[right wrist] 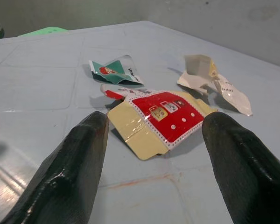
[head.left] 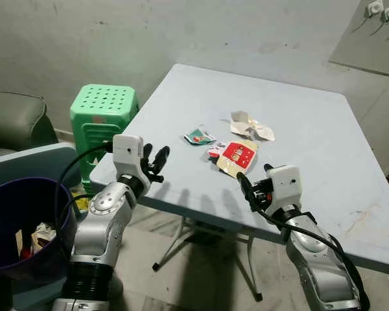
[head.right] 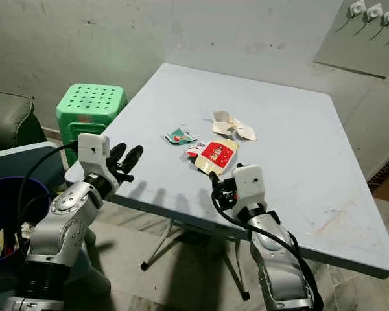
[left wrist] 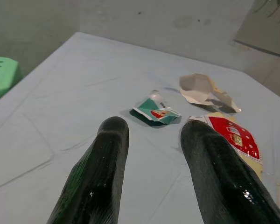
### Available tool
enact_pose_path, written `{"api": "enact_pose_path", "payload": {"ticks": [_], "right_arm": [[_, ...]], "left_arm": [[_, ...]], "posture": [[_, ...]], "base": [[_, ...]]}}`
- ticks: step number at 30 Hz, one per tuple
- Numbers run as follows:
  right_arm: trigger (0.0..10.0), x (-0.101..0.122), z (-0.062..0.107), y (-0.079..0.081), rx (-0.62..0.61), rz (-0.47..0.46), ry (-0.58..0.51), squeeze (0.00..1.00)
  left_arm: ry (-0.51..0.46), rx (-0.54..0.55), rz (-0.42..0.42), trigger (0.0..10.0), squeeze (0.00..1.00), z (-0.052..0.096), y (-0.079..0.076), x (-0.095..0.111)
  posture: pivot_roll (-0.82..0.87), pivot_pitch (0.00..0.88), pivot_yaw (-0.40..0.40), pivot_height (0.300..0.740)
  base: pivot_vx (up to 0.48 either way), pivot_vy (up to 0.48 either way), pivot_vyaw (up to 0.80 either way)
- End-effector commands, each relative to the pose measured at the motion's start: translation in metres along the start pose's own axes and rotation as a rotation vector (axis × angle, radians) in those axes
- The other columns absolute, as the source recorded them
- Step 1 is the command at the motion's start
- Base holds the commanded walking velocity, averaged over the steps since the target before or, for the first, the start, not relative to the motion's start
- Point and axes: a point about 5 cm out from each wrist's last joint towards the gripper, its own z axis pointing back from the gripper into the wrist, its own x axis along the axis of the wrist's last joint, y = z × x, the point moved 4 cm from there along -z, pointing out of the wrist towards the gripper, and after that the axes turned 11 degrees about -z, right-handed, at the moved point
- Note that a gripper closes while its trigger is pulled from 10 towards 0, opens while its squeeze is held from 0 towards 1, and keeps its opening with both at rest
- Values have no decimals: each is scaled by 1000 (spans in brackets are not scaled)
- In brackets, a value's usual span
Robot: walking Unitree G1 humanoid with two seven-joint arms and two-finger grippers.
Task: Picking trash to rubbish bin
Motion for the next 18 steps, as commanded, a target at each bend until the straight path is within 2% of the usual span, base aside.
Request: {"api": "enact_pose_path", "payload": {"ticks": [1,3,9,11,15,18], "right_arm": [[10000,9,-1,-4,-6,13,-26,0],[10000,11,-1,-5,-7,11,-32,0],[10000,17,-1,1,-1,-8,-69,0],[10000,19,1,4,2,-21,-82,0],[10000,21,3,5,3,-29,-92,0],[10000,24,7,2,-17,-39,-109,0]], "left_arm": [[-13,-20,-6,10000,0,-2,-5,3],[-20,-58,11,10000,0,-4,-11,2],[-6,-125,-16,10000,0,-27,-22,-2],[-2,-140,30,10000,0,-36,-24,-2],[13,-147,58,10000,0,-44,-24,-4],[39,-144,137,10000,0,-56,-22,-4]], "posture": [[-89,69,-92,740],[-86,74,-95,740],[-104,84,-81,740],[-113,86,-73,740],[-125,87,-66,740],[-147,93,-51,740]], "base": [[0,0,0],[0,0,0],[0,0,0],[0,0,0],[0,0,0],[0,0,0]]}}
